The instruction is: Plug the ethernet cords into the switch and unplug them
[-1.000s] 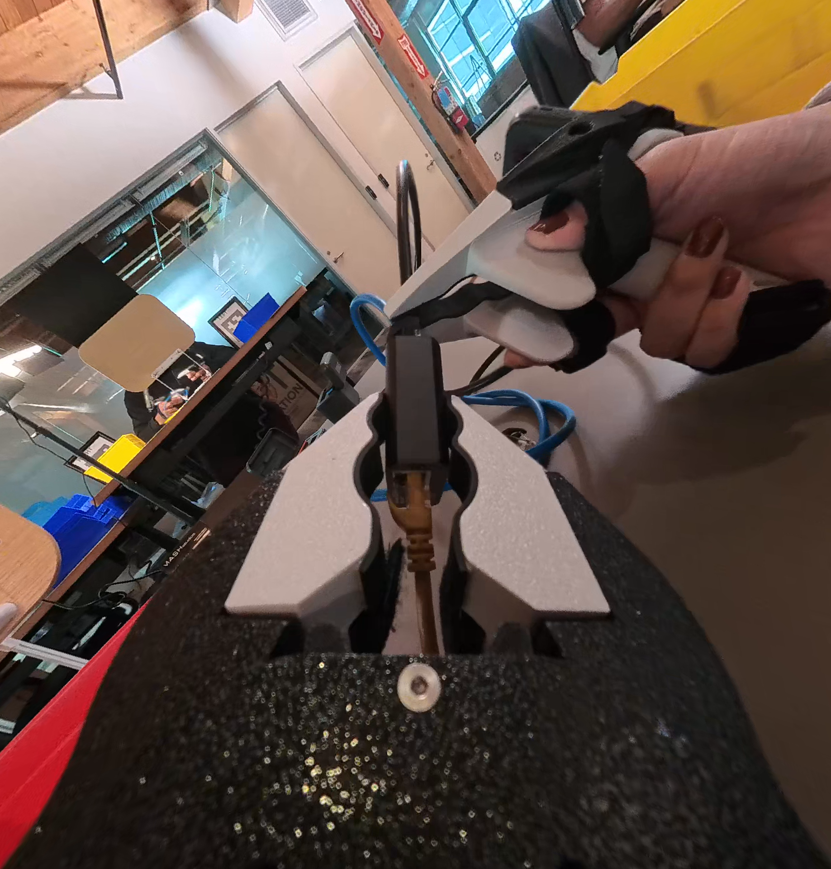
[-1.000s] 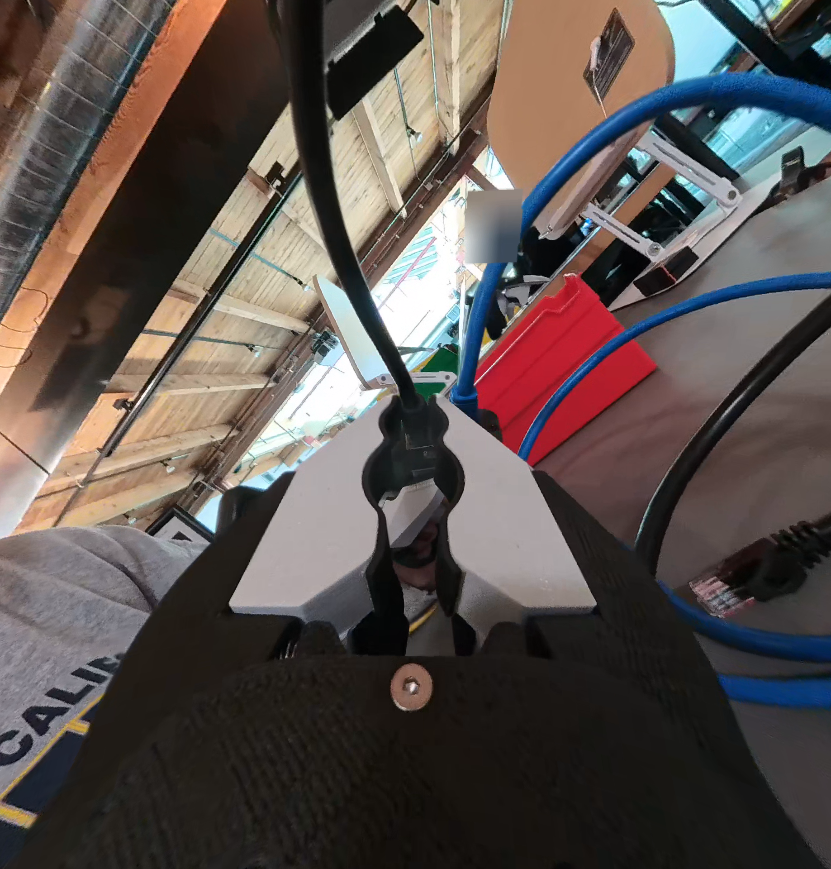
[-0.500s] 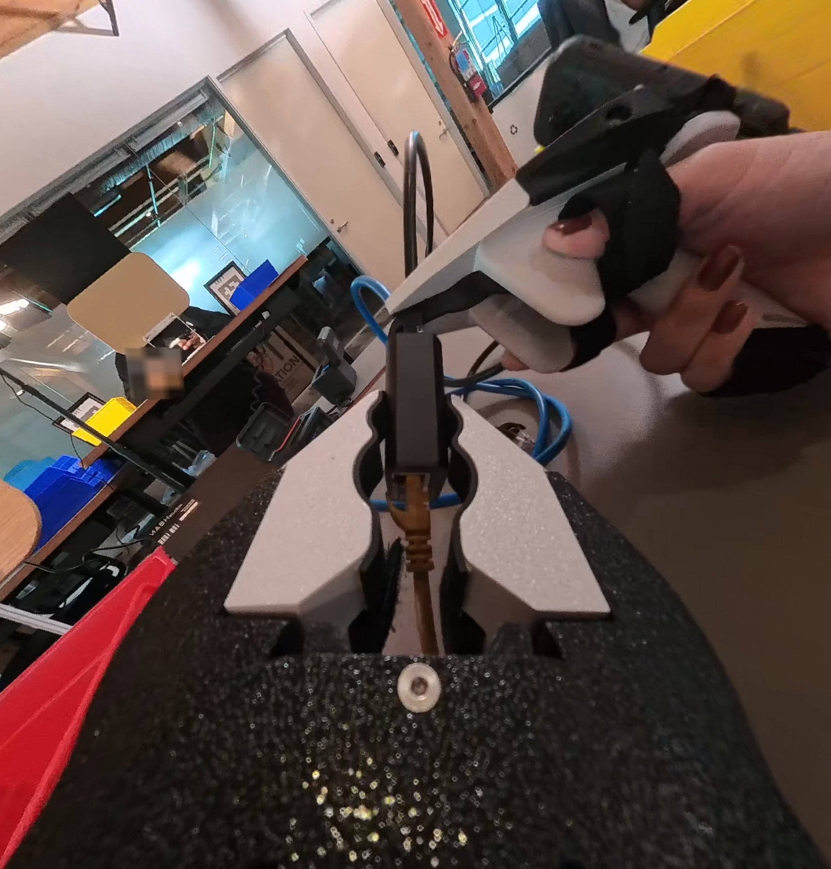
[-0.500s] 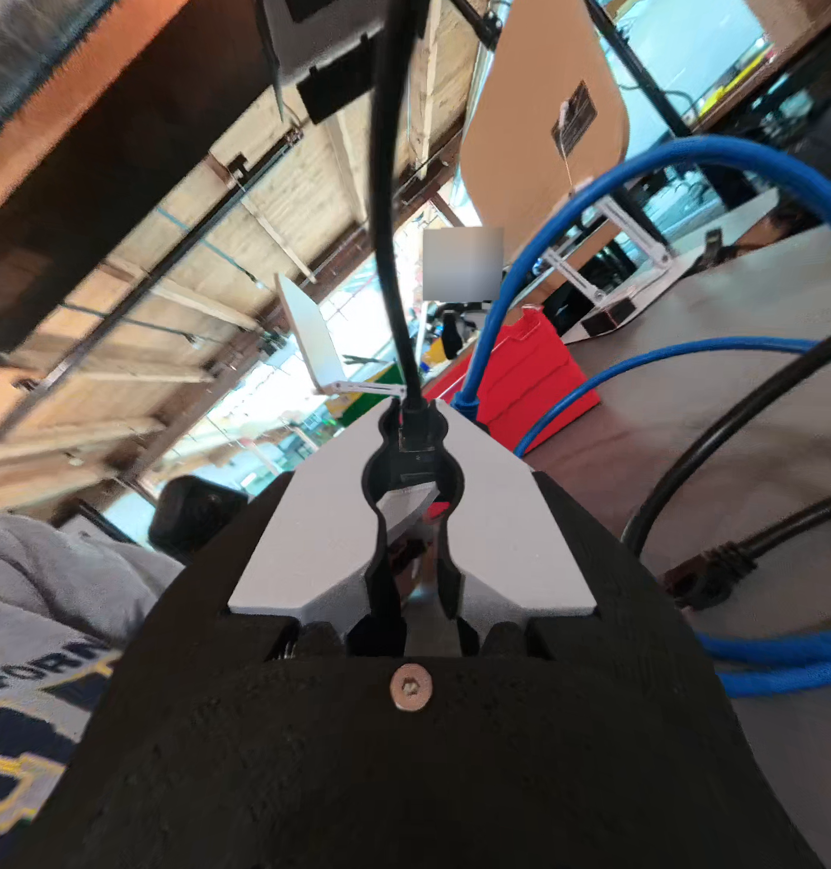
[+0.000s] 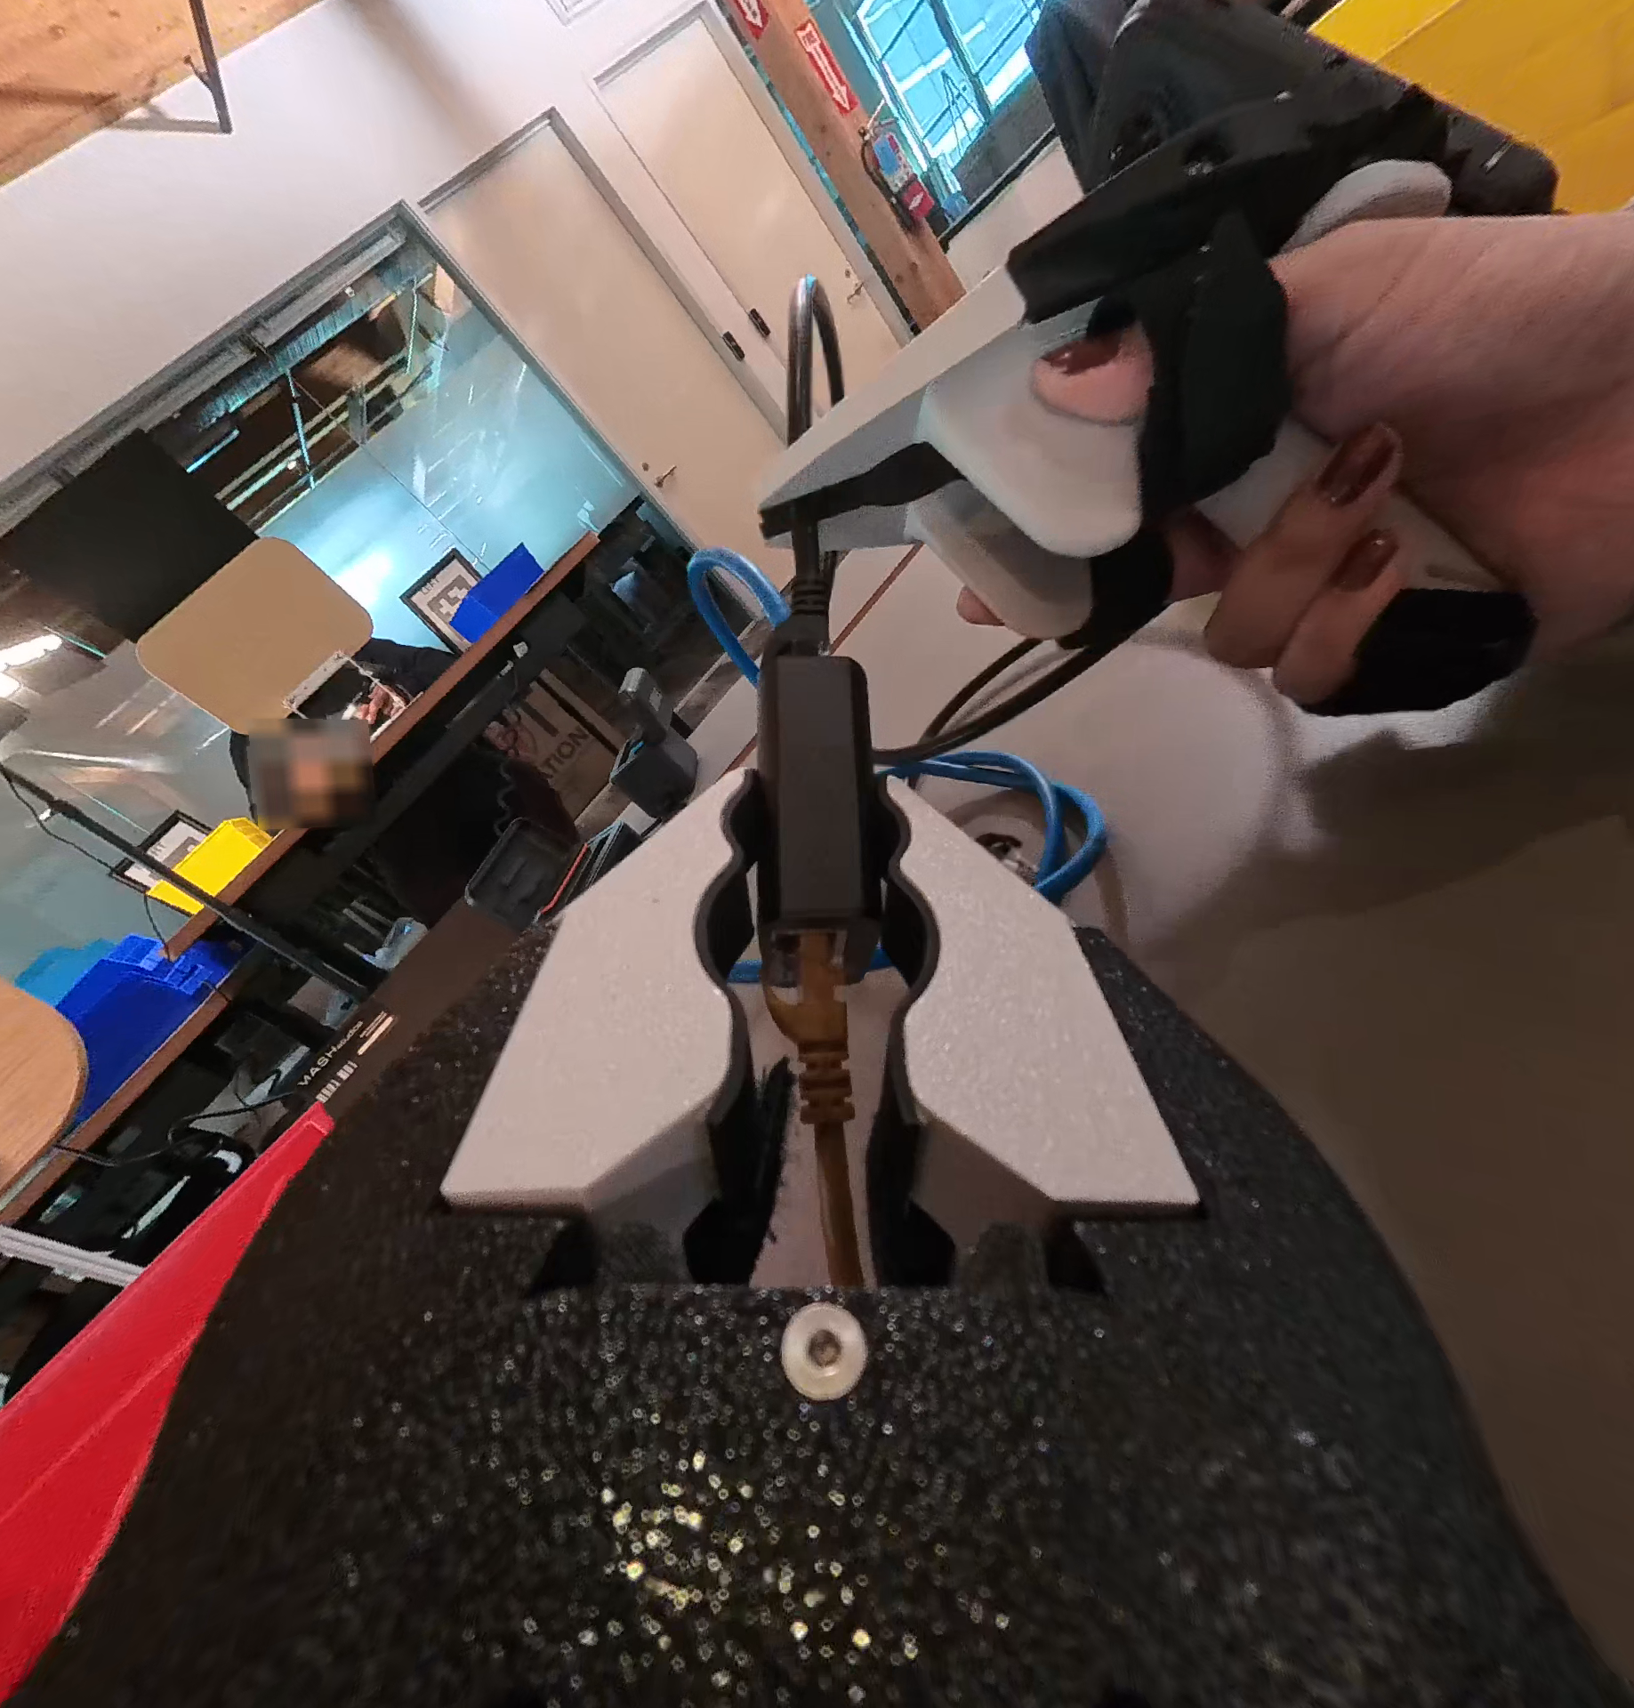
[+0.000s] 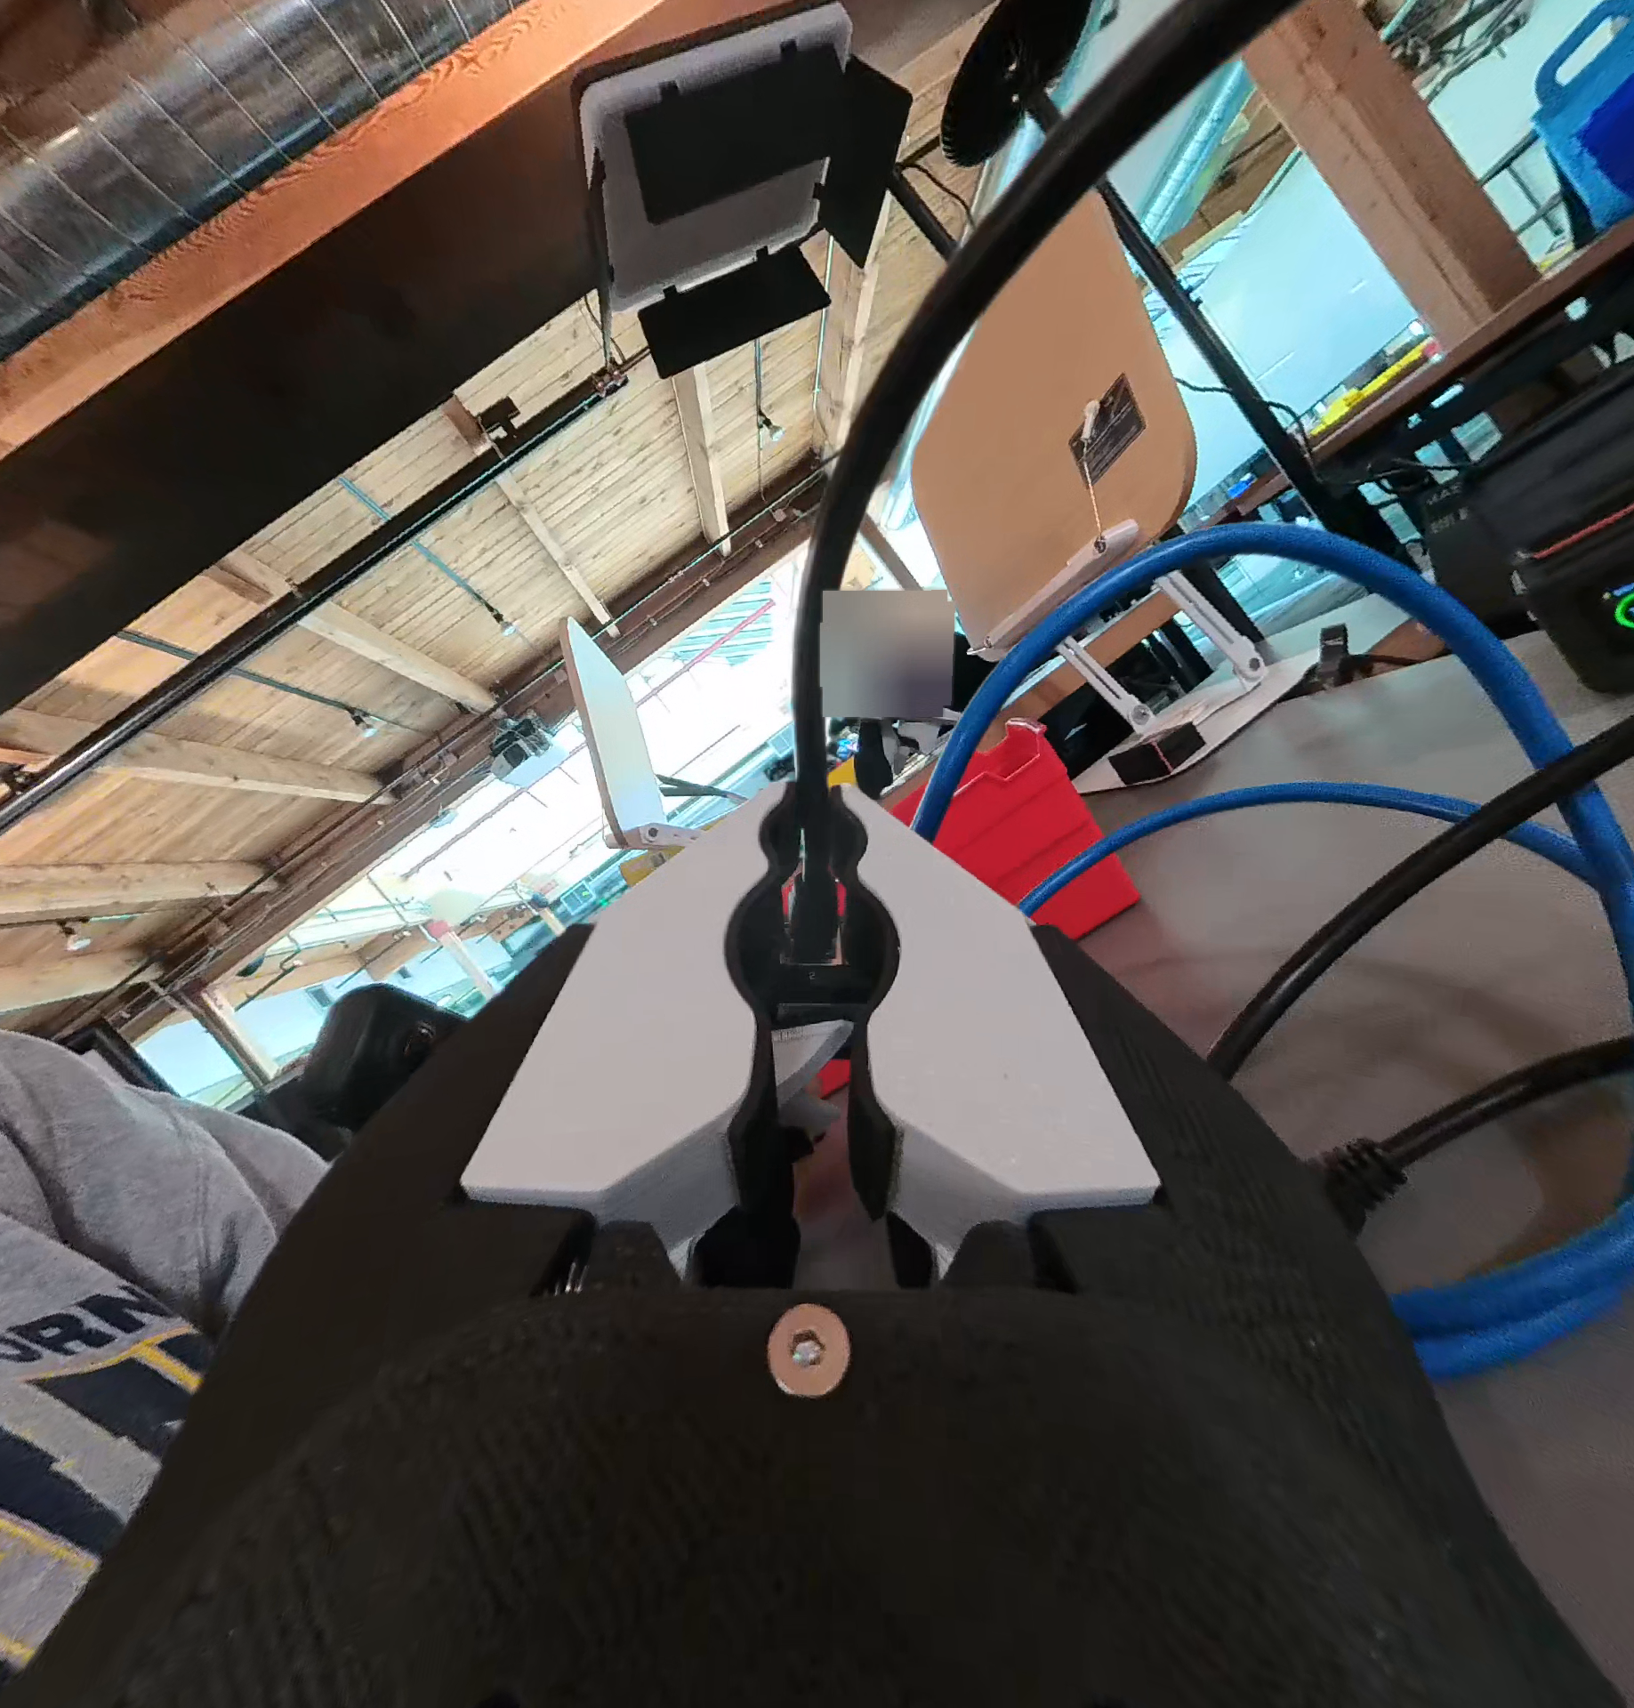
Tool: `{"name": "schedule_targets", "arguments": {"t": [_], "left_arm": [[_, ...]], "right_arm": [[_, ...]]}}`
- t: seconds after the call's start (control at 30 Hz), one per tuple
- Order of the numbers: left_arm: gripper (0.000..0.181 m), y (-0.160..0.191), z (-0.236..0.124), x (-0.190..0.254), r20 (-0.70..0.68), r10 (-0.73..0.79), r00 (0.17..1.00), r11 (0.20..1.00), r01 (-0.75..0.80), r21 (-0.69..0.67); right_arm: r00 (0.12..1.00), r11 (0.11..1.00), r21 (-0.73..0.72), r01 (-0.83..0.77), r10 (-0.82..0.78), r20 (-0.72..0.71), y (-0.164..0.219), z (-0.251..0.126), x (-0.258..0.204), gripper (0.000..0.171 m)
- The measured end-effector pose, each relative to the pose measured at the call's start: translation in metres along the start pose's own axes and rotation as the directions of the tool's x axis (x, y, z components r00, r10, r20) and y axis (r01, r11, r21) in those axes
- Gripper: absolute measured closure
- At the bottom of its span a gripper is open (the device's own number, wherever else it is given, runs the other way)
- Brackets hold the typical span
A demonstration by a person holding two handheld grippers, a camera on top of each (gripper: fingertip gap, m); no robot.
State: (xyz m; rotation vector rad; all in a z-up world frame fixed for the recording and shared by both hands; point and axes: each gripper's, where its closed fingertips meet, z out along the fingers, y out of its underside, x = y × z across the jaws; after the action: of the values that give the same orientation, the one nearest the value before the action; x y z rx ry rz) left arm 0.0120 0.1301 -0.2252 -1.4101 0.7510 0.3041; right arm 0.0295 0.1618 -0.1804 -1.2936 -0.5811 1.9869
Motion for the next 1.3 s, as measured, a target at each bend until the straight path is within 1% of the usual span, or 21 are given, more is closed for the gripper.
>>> {"name": "schedule_targets", "arguments": {"t": [0.3, 0.63, 0.8, 0.9, 0.97, 1.0, 1.07, 1.13, 1.2, 1.27, 1.3], "left_arm": [[0.16, 0.0, 0.0, -0.001, -0.003, -0.011, 1.0, 1.0, 0.011, 0.004], [0.161, 0.005, 0.002, 0.001, -0.012, -0.008, 1.0, 1.0, 0.007, -0.018], [0.161, 0.01, 0.004, 0.003, -0.012, -0.002, 1.0, 0.999, 0.001, -0.048], [0.16, 0.013, 0.005, 0.003, -0.016, -0.017, 1.0, 0.998, 0.016, -0.054], [0.16, 0.011, 0.007, 0.002, -0.014, -0.032, 0.999, 0.998, 0.031, -0.047], [0.16, 0.013, 0.009, 0.001, -0.004, -0.03, 1.0, 0.998, 0.03, -0.062], [0.16, 0.018, 0.01, -0.007, 0.044, -0.027, 0.999, 0.996, 0.031, -0.088], [0.16, 0.026, 0.007, -0.019, 0.086, -0.06, 0.994, 0.992, 0.069, -0.105], [0.16, 0.039, 0.004, -0.031, 0.131, -0.061, 0.99, 0.986, 0.08, -0.145], [0.16, 0.049, 0.004, -0.036, 0.139, -0.075, 0.988, 0.979, 0.099, -0.176], [0.16, 0.052, 0.004, -0.037, 0.137, -0.078, 0.988, 0.977, 0.103, -0.187]], "right_arm": [[0.997, 0.997, 0.017, -0.073, 0.072, 0.011, 0.003, 0.001, 0.001, 0.167], [0.994, 0.994, 0.046, -0.104, 0.105, -0.013, 0.005, 0.001, 0.005, 0.167], [0.994, 0.993, 0.062, -0.101, 0.103, -0.031, 0.006, 0.002, 0.007, 0.167], [0.997, 0.996, 0.057, -0.074, 0.076, -0.032, 0.005, 0.002, 0.006, 0.167], [0.999, 0.999, 0.034, -0.03, 0.031, -0.035, 0.002, 0.001, 0.007, 0.167], [0.999, 1.0, 0.0, 0.011, -0.011, -0.05, 0.003, 0.001, 0.009, 0.163], [0.994, 0.994, -0.075, 0.075, -0.08, -0.073, 0.007, 0.001, 0.012, 0.132], [0.984, 0.985, -0.107, 0.133, -0.144, -0.108, 0.004, -0.003, 0.015, 0.129], [0.96, 0.966, -0.139, 0.22, -0.239, -0.145, -0.001, -0.006, 0.018, 0.126], [0.904, 0.916, -0.172, 0.362, -0.391, -0.176, -0.005, -0.007, 0.016, 0.127], [0.856, 0.87, -0.198, 0.451, -0.484, -0.18, -0.005, -0.007, 0.013, 0.126]]}}
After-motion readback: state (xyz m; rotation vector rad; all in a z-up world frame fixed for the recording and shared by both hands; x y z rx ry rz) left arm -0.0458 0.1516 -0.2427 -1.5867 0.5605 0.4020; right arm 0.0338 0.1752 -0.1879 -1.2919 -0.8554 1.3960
